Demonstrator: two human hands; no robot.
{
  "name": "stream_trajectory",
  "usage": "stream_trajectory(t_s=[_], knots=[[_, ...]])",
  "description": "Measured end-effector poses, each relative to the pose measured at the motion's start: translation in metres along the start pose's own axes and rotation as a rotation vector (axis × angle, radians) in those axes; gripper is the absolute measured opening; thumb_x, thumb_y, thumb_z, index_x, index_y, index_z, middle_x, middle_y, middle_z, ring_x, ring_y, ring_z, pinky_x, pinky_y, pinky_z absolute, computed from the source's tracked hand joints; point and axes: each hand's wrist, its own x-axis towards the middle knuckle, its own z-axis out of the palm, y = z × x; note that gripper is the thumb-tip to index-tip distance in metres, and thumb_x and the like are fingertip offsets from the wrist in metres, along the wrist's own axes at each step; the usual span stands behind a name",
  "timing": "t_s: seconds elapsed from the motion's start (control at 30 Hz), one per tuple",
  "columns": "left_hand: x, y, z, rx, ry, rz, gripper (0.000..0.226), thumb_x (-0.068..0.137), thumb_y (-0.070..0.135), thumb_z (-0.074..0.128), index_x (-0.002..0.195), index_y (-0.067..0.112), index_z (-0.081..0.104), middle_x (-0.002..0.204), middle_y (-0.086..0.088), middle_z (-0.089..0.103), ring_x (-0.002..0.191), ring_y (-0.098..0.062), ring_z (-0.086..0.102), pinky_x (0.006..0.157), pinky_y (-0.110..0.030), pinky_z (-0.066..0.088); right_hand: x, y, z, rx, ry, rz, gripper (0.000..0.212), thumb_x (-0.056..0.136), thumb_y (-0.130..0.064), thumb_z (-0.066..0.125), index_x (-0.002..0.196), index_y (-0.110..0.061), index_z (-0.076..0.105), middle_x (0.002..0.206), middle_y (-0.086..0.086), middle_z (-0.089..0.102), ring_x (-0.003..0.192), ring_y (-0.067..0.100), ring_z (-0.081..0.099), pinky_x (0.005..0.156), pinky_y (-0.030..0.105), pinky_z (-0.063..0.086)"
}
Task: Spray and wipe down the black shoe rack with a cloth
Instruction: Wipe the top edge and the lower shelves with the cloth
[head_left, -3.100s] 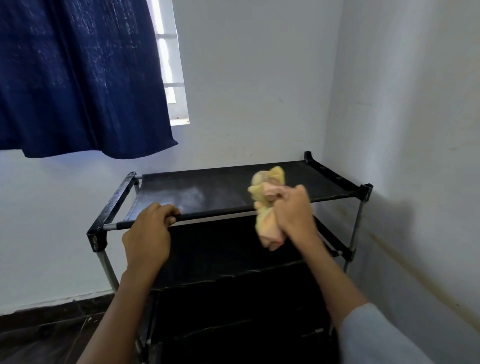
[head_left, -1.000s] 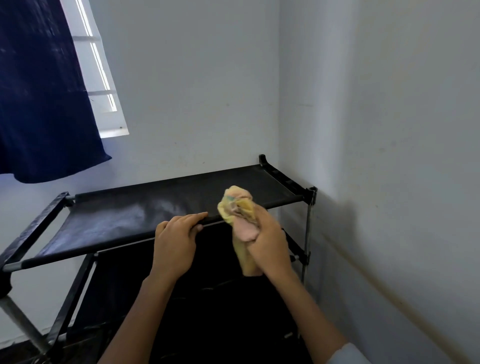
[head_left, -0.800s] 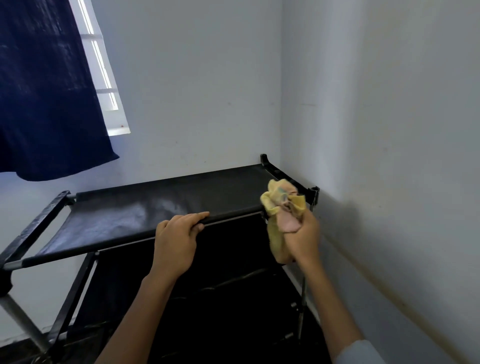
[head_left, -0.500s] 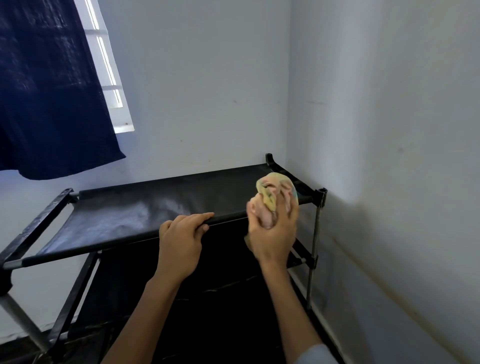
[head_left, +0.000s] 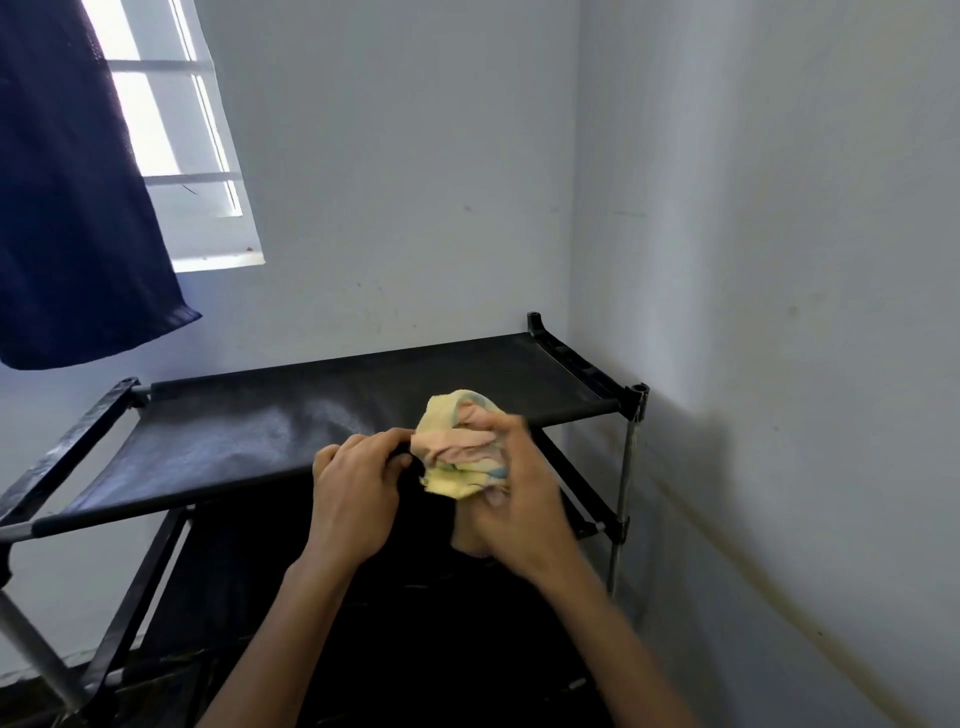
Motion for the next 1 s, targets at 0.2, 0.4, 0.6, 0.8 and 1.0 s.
stream_trajectory(t_s=[0.2, 0.4, 0.6, 0.8, 1.0], knots=[[-0.001, 0.003, -0.001, -0.019, -0.002, -0.030, 0.027, 0.093, 0.013, 0.054, 0.114, 0.026, 0.065, 0.091, 0.007, 0.066, 0.096, -0.014, 0.058, 0.085, -0.024, 0.020, 0.039, 0.031, -0.058, -0.463, 0.207, 0.297, 0.062, 0.082, -0.020, 0.059, 0.140, -0.033, 0.043, 0.143, -0.013, 0.038, 0.114, 0.025, 0.049, 0.091, 0.034, 0.042], [-0.001, 0.003, 0.001, -0.011, 0.009, -0.031, 0.027, 0.092, 0.012, 0.054, 0.112, 0.025, 0.066, 0.095, 0.006, 0.069, 0.097, -0.016, 0.059, 0.083, -0.024, 0.019, 0.039, 0.004, -0.001, -0.482, 0.269, 0.328, 0.073, 0.066, -0.085, 0.048, 0.108, -0.027, 0.061, 0.115, -0.013, 0.054, 0.089, 0.012, 0.056, 0.068, 0.024, 0.038], [0.000, 0.003, -0.001, 0.006, -0.023, -0.047, 0.021, 0.091, 0.011, 0.055, 0.106, 0.020, 0.066, 0.094, 0.002, 0.070, 0.096, -0.021, 0.059, 0.079, -0.024, 0.018, 0.022, -0.009, 0.029, -0.498, 0.177, 0.128, 0.048, 0.081, -0.068, 0.051, 0.108, -0.030, 0.061, 0.119, -0.018, 0.056, 0.088, 0.016, 0.059, 0.064, 0.024, 0.037], [0.001, 0.002, -0.006, -0.043, -0.046, -0.063, 0.023, 0.093, 0.017, 0.053, 0.113, 0.025, 0.064, 0.093, 0.005, 0.065, 0.096, -0.016, 0.057, 0.087, -0.023, 0.021, 0.025, 0.011, -0.016, -0.780, -0.002, -0.154, 0.030, 0.078, -0.040, 0.059, 0.107, -0.035, 0.059, 0.119, -0.017, 0.057, 0.081, 0.022, 0.060, 0.055, 0.025, 0.040], [0.001, 0.006, -0.006, -0.065, -0.044, -0.073, 0.024, 0.094, 0.016, 0.053, 0.114, 0.024, 0.064, 0.085, 0.011, 0.053, 0.085, -0.008, 0.049, 0.089, -0.022, 0.021, 0.048, 0.040, -0.086, -0.768, 0.094, 0.288, 0.041, 0.088, -0.029, 0.053, 0.129, -0.037, 0.052, 0.136, -0.007, 0.046, 0.105, 0.032, 0.058, 0.083, 0.038, 0.047]])
